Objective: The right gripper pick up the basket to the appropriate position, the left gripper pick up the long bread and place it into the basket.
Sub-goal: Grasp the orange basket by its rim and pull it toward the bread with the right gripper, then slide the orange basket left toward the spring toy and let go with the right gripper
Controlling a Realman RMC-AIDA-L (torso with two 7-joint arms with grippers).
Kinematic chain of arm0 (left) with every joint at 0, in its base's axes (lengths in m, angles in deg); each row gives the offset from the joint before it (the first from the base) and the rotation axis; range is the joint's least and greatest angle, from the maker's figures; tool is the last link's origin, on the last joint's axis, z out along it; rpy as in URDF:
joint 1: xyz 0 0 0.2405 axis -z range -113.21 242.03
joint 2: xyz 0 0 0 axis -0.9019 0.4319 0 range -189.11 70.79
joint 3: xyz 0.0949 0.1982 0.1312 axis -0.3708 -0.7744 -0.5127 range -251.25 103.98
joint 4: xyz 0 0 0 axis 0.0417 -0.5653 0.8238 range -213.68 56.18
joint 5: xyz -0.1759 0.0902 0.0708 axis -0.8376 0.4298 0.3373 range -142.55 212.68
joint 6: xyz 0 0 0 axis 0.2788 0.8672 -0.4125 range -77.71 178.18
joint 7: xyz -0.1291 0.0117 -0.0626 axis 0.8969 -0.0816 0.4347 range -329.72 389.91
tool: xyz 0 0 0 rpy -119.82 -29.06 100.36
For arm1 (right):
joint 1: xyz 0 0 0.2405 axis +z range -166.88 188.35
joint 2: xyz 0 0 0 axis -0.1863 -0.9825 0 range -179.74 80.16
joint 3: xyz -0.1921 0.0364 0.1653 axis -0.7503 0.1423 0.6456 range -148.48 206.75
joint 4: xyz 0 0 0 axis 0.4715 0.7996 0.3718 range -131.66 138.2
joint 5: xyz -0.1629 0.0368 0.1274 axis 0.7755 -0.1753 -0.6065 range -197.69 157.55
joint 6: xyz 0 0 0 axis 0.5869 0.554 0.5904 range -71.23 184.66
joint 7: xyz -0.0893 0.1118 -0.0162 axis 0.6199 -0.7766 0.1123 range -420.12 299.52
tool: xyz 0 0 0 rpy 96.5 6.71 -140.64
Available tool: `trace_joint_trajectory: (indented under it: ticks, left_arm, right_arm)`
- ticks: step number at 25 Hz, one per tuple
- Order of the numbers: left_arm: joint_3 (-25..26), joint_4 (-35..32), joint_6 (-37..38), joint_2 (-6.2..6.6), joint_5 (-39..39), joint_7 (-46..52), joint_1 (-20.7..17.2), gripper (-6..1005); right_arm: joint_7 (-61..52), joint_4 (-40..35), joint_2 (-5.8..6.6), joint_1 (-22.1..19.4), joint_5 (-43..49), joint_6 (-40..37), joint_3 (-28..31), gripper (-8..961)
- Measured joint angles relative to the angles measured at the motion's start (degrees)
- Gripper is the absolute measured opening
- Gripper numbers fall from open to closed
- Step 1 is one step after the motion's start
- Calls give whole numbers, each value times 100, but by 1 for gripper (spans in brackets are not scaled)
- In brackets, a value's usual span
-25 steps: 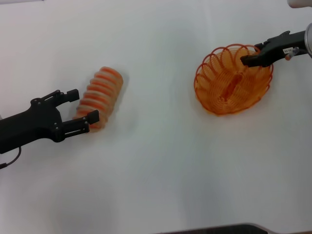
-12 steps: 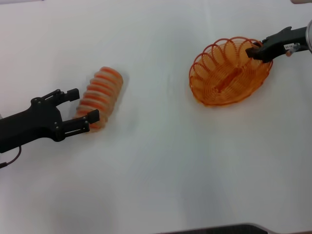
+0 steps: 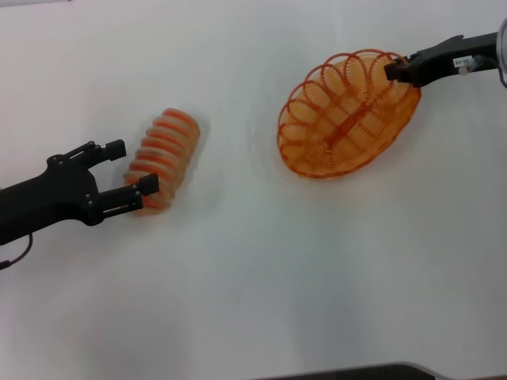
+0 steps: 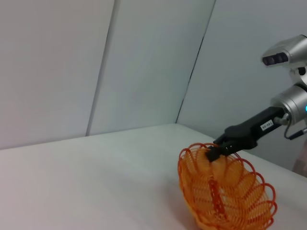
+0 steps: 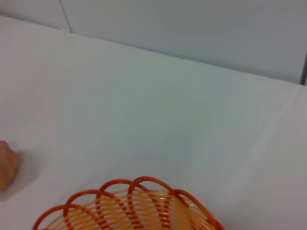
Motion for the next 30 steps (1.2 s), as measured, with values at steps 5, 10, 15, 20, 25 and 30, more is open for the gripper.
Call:
trace_joint_trajectory:
  ticks: [5,10,15,20,25,30]
  left_arm:
    - [156,-13,-4,-1,0,-3,0,886]
    - [291,-26,-28,-1,0,-12,18,886]
    - [339,-173,-54,-45,0,-12,41,886]
    - [348,-348,-170,-139,0,0,47,886]
    - [351,-391,-176,-151,0,16,54,885]
    - [366,-393,-189,-152,0,-5,48,886]
  right_arm:
    - [-442,39,-37,45,-67,-56,-1,130]
    - [-840,158,-9,24,-499,-113,-1,104]
    - [-1147,319,13,22,-797,-135,-1,103]
    - [-1431,577,3,52,-933,-108,-4,103]
    - [-1795,703,-9,46,-945,-6,0,103]
    - [-2010,908,-57,-3,-1181,256,-10,102]
